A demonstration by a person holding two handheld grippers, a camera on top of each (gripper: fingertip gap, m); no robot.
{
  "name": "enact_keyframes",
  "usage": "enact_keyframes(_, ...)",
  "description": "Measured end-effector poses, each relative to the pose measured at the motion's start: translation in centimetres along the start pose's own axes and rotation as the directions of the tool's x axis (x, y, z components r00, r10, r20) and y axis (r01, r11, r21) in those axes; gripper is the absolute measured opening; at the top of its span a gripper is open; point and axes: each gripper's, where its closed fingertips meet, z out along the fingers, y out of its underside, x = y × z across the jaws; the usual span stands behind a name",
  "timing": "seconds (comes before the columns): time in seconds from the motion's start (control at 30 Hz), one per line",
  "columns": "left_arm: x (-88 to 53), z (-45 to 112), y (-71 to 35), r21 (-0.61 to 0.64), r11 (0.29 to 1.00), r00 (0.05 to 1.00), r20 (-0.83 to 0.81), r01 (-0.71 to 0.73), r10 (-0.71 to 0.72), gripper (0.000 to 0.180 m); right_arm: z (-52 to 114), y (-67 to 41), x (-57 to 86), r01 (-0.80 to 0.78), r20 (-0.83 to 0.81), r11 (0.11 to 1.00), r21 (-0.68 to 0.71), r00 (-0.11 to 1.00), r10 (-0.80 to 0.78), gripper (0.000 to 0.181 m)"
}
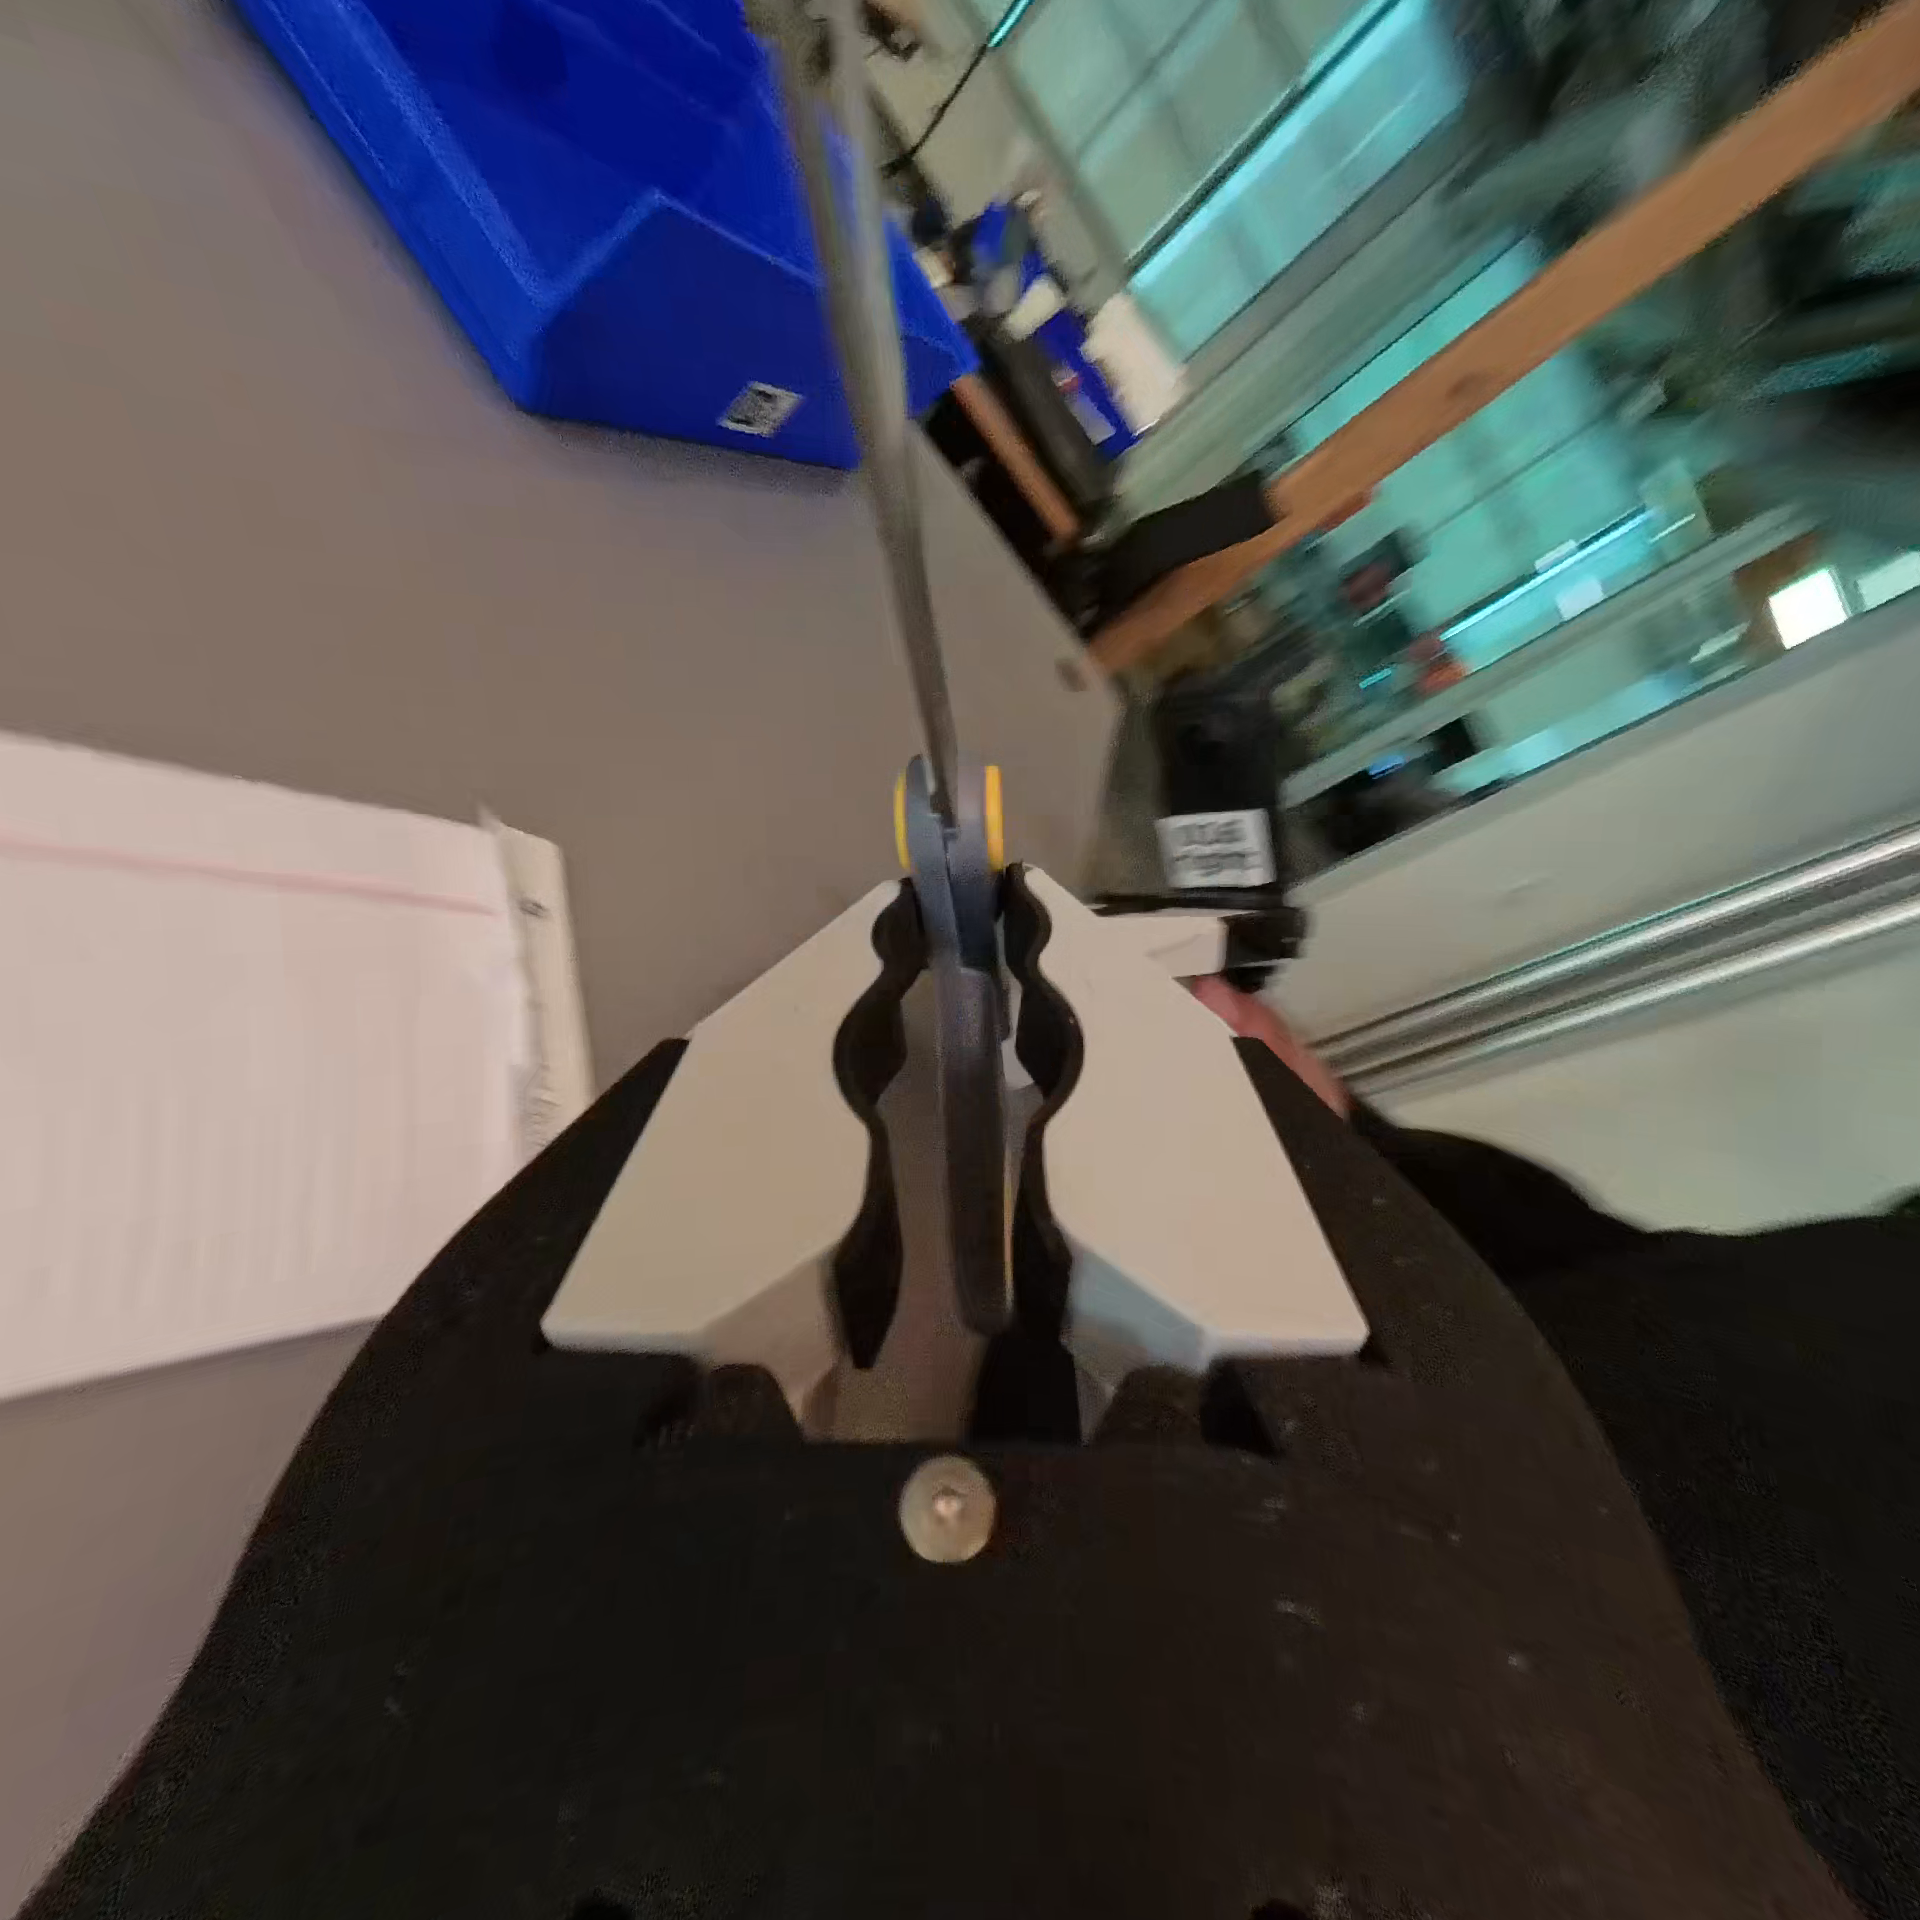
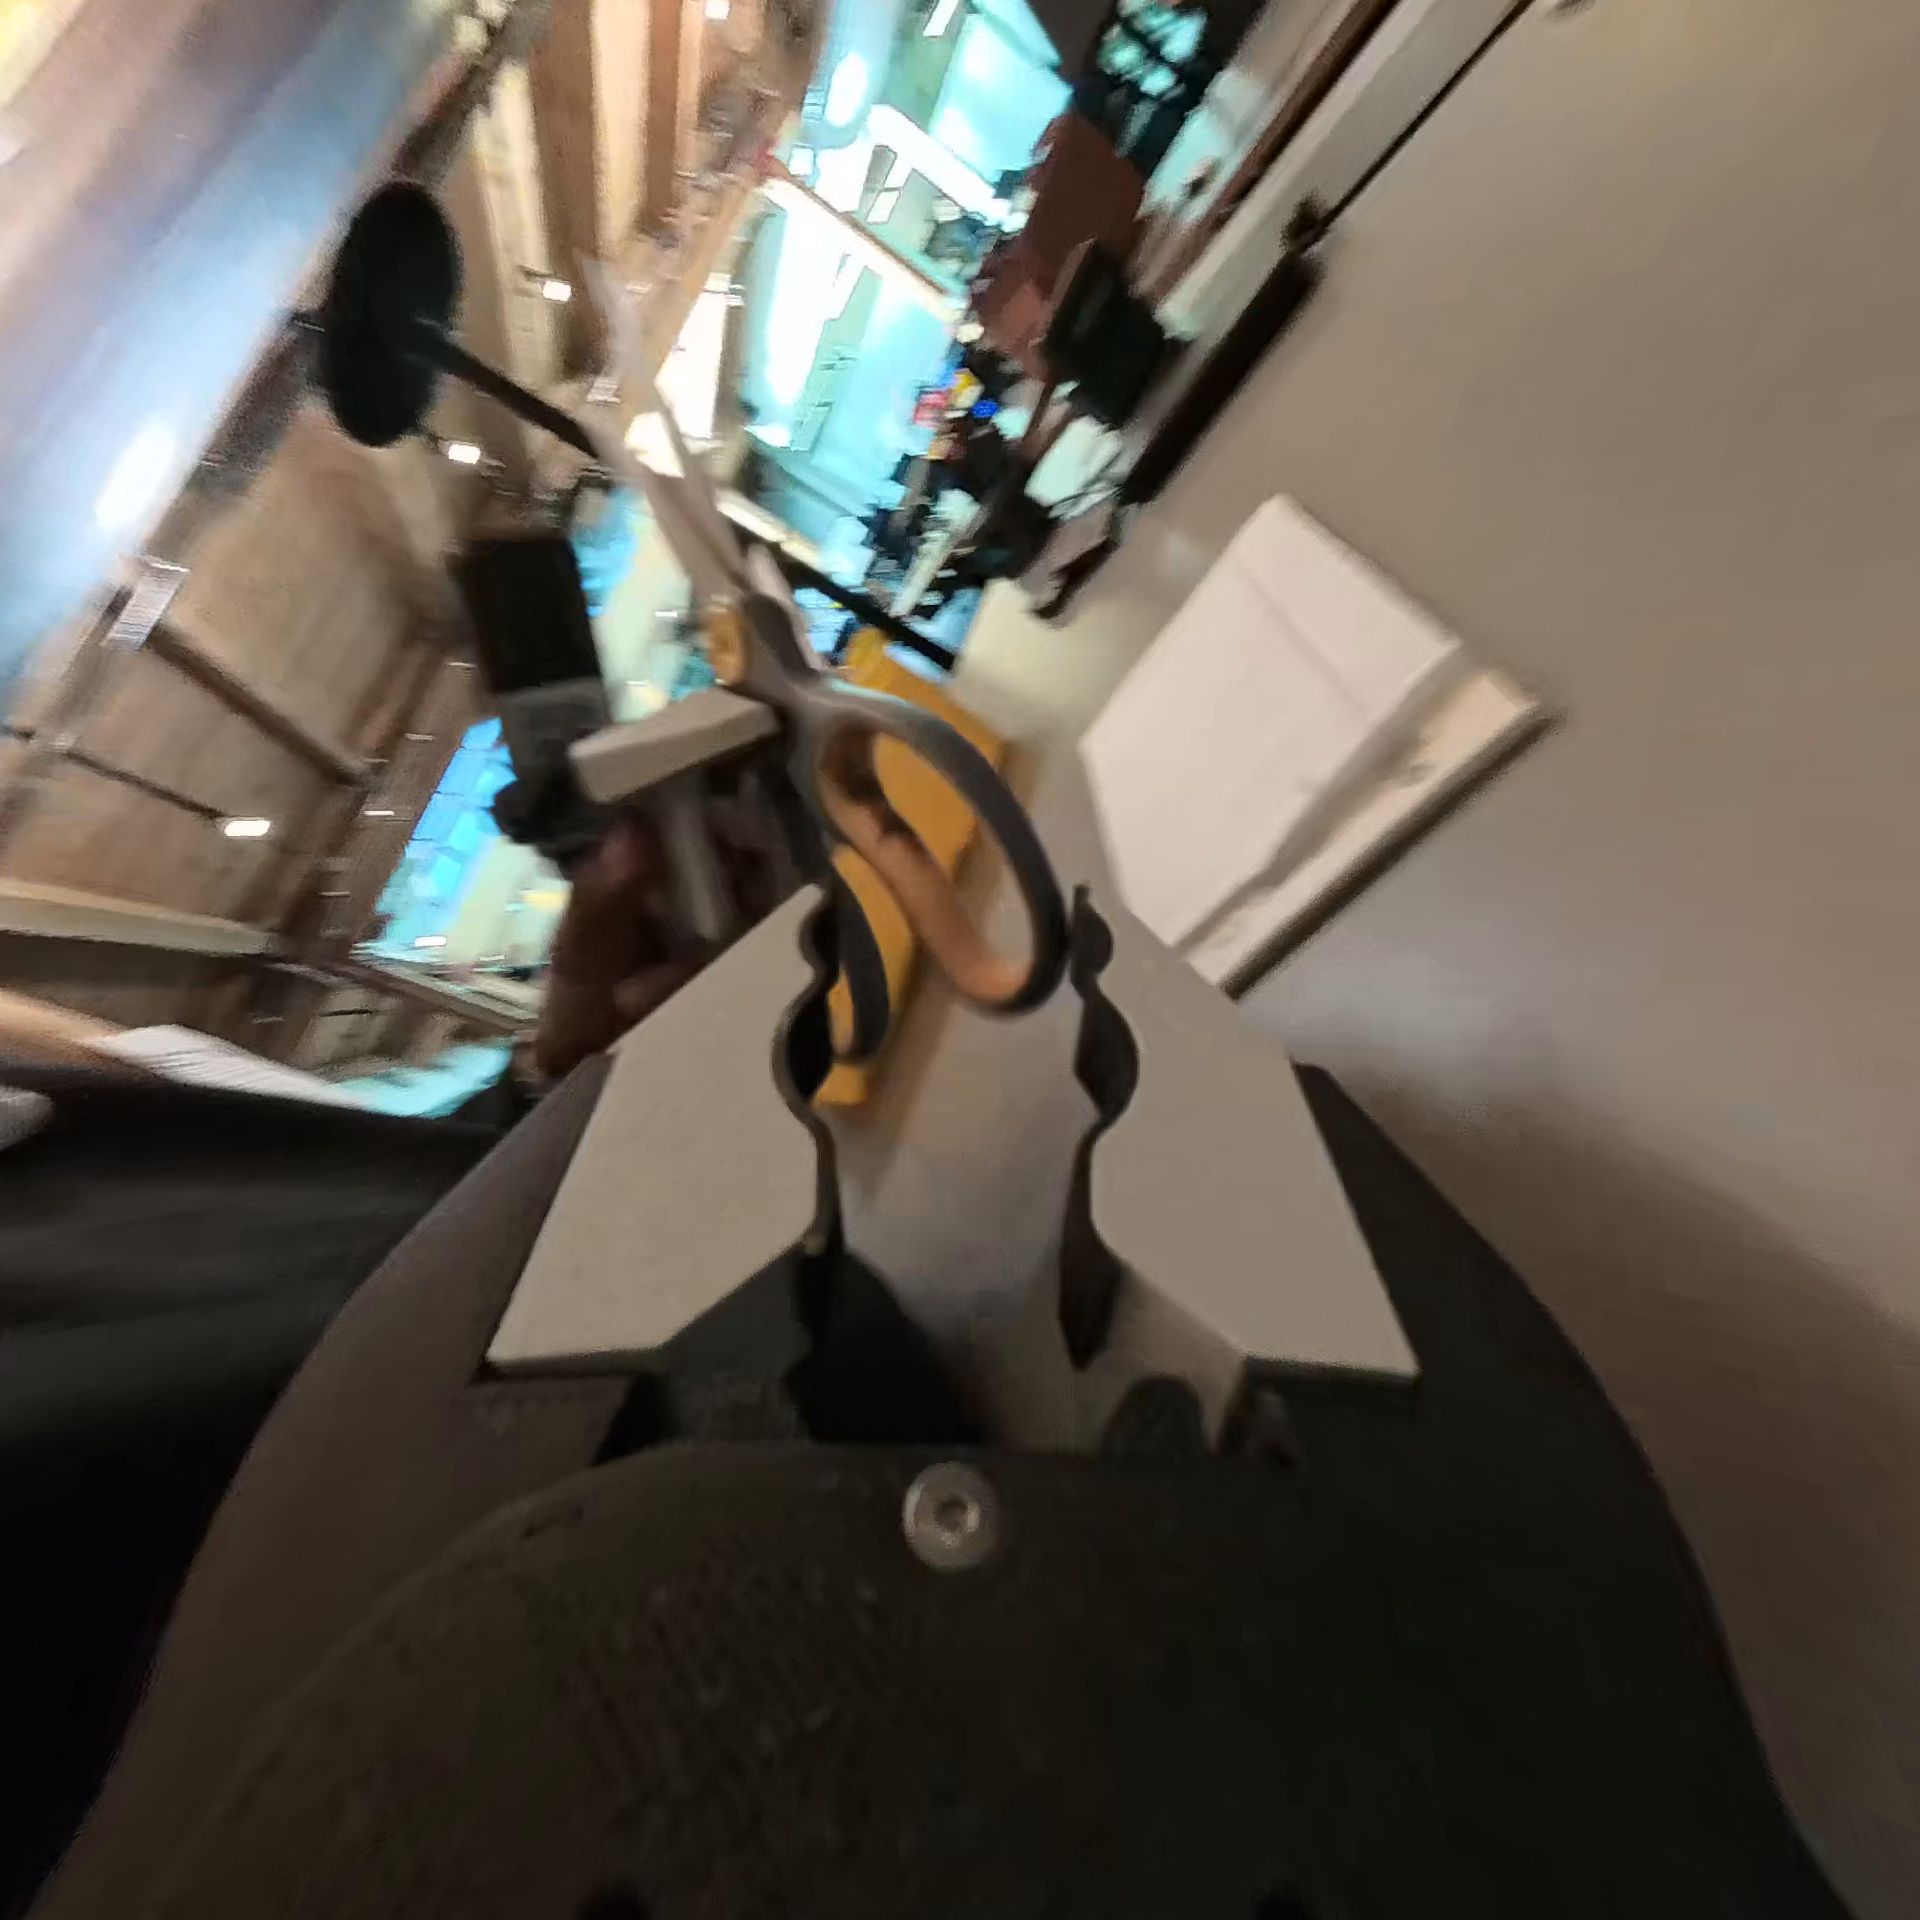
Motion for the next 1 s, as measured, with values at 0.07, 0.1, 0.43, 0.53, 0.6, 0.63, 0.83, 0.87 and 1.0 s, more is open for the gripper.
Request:
enact_keyframes(0.07,-1.7,0.2,-2.0,-0.062,0.975,0.955,0.198,-0.213,0.221,0.012,-0.9,-1.6,2.1,0.082,-0.144,0.997,0.017,0.986,-0.078,0.060)
enact_keyframes(0.1,-2.5,0.3,-3.3,-0.102,0.946,0.904,0.279,-0.308,0.324,0.012,-1.3,-2.5,2.8,0.138,-0.203,0.990,0.024,0.970,-0.130,0.064)
enact_keyframes(0.43,-5.2,-0.3,-12.0,-0.594,0.540,0.180,0.556,-0.596,0.811,0.012,0.5,-6.2,-0.5,0.574,-0.328,0.818,-0.037,0.766,-0.553,0.059)
enact_keyframes(0.53,-4.2,0.6,-11.5,-0.565,0.546,0.227,0.536,-0.619,0.813,0.012,1.1,-6.3,-1.8,0.617,-0.315,0.786,-0.032,0.740,-0.594,0.057)
enact_keyframes(0.6,-4.0,0.9,-11.2,-0.563,0.537,0.230,0.525,-0.628,0.820,0.012,1.1,-6.4,-2.4,0.659,-0.328,0.752,-0.032,0.704,-0.630,0.057)
enact_keyframes(0.63,-3.9,1.0,-11.1,-0.560,0.534,0.236,0.518,-0.634,0.822,0.012,1.0,-6.5,-2.5,0.682,-0.344,0.730,-0.037,0.677,-0.650,0.057)
enact_keyframes(0.83,-2.5,2.8,-9.4,-0.424,0.638,0.474,0.435,-0.643,0.766,0.013,0.3,-7.2,-2.9,0.829,-0.459,0.548,-0.108,0.448,-0.767,0.067)
enact_keyframes(0.87,-1.8,3.3,-8.9,-0.352,0.711,0.598,0.385,-0.608,0.702,0.013,0.4,-7.3,-3.0,0.841,-0.471,0.527,-0.126,0.417,-0.777,0.070)
enact_keyframes(1.0,-0.6,3.1,-8.6,-0.071,0.949,0.937,0.153,-0.307,0.314,0.013,0.8,-7.4,-3.8,0.868,-0.491,0.461,-0.184,0.325,-0.809,0.071)
